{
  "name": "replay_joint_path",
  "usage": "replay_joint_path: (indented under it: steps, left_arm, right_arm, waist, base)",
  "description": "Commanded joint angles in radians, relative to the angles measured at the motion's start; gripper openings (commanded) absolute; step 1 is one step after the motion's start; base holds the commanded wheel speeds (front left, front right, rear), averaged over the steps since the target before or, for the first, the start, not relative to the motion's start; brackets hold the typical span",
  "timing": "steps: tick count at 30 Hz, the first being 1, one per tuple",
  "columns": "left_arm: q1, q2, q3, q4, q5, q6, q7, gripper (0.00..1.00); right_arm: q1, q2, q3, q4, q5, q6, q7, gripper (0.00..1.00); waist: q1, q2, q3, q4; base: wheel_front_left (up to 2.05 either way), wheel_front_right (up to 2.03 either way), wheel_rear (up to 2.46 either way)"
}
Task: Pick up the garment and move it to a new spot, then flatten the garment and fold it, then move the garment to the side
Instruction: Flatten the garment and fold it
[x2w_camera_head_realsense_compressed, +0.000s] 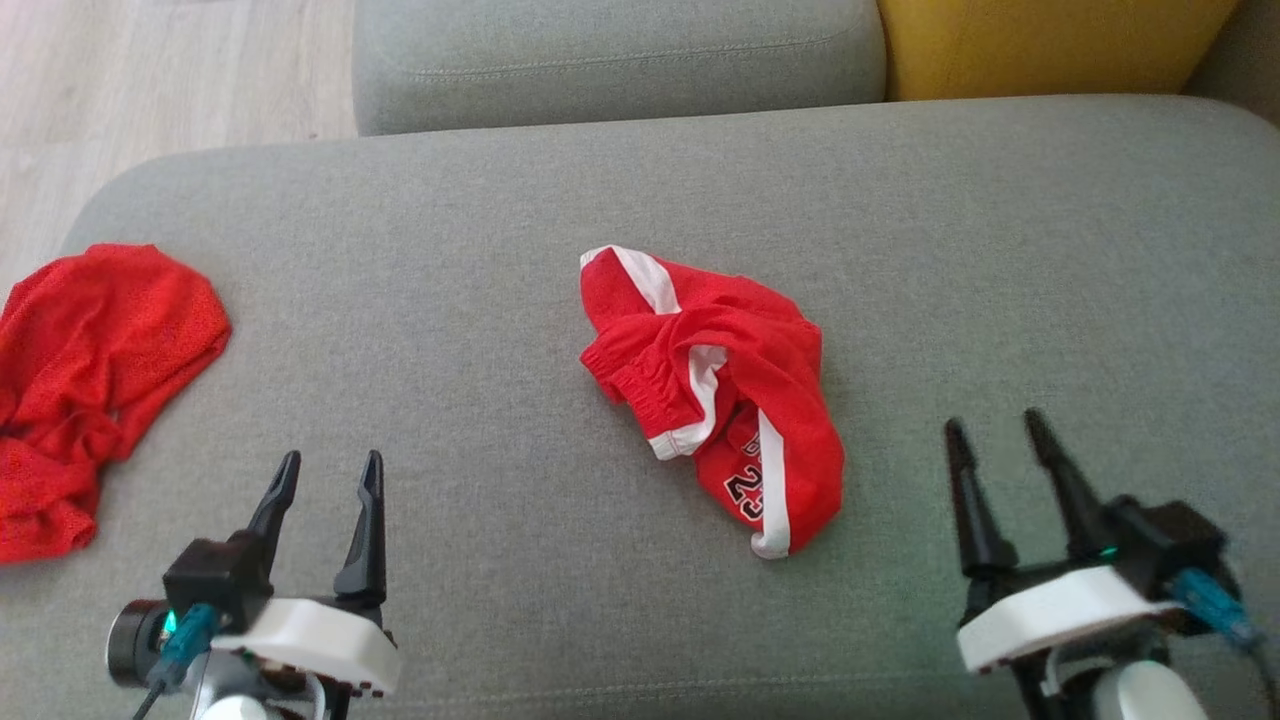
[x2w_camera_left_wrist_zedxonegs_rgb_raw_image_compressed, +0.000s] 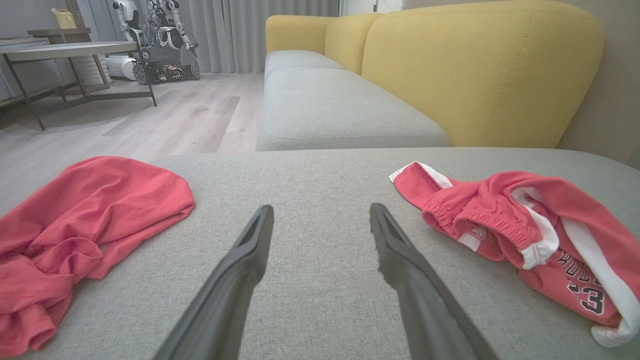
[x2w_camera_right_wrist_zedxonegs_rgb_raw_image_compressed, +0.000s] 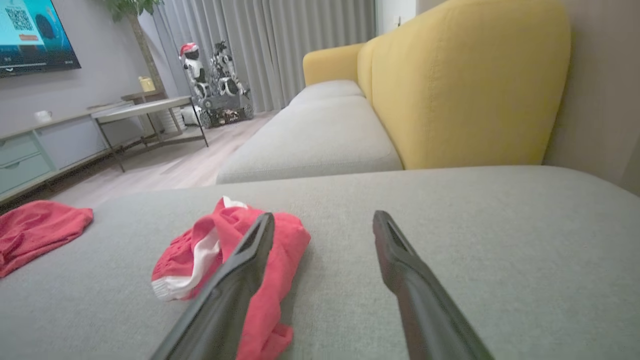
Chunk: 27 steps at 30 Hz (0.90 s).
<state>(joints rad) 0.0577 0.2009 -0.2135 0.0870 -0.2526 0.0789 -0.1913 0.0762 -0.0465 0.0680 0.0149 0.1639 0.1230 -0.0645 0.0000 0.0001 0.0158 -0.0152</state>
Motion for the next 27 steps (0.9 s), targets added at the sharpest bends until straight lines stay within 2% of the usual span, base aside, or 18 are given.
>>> replay_joint_path:
  steps: [1, 9, 14, 20, 21, 23, 27]
  left_arm:
    - [-0.061, 0.02, 0.033, -0.029, -0.005, 0.005, -0.01, 1.0]
    - [-0.103, 0.017, 0.01, -0.026, -0.001, -0.007, -0.014, 1.0]
    - [-0.141, 0.008, 0.001, -0.021, -0.002, -0.012, -0.028, 1.0]
    - [-0.175, 0.002, 0.01, -0.008, -0.009, -0.014, -0.048, 1.0]
    - [-0.178, 0.002, 0.011, -0.006, -0.009, -0.015, -0.051, 1.0]
    - [-0.184, 0.001, 0.014, -0.002, -0.009, -0.014, -0.055, 1.0]
    - [-0.189, 0.001, 0.022, 0.001, -0.011, -0.012, -0.061, 1.0]
  right_arm:
    - [-0.026, -0.004, 0.032, -0.02, 0.005, 0.008, 0.017, 1.0]
    - [-0.045, -0.004, 0.125, 0.107, 0.017, 0.008, 0.184, 1.0]
    - [-0.089, -0.004, 0.177, 0.182, 0.025, 0.008, 0.207, 1.0]
    - [-0.141, -0.004, 0.176, 0.253, 0.021, 0.008, 0.2, 1.0]
    - [-0.146, -0.004, 0.173, 0.26, 0.022, 0.008, 0.2, 0.46]
    - [-0.153, -0.004, 0.166, 0.261, 0.023, 0.008, 0.201, 0.0]
    - [-0.153, -0.004, 0.127, 0.213, 0.017, 0.008, 0.204, 0.0]
  waist:
    - [0.0, -0.0001, 0.001, 0.0]
    - [0.0, -0.0001, 0.041, 0.037]
    - [0.0, -0.0001, 0.088, 0.074]
    - [0.0, -0.0001, 0.134, 0.099]
    - [0.0, -0.0001, 0.139, 0.1]
    - [0.0, -0.0001, 0.146, 0.101]
    - [0.0, -0.0001, 0.158, 0.092]
  base:
    - [0.0, 0.0, 0.0]
    - [0.0, 0.0, 0.0]
    - [0.0, 0.0, 0.0]
    - [0.0, 0.0, 0.0]
    - [0.0, 0.0, 0.0]
    - [0.0, 0.0, 0.0]
    - [0.0, 0.0, 0.0]
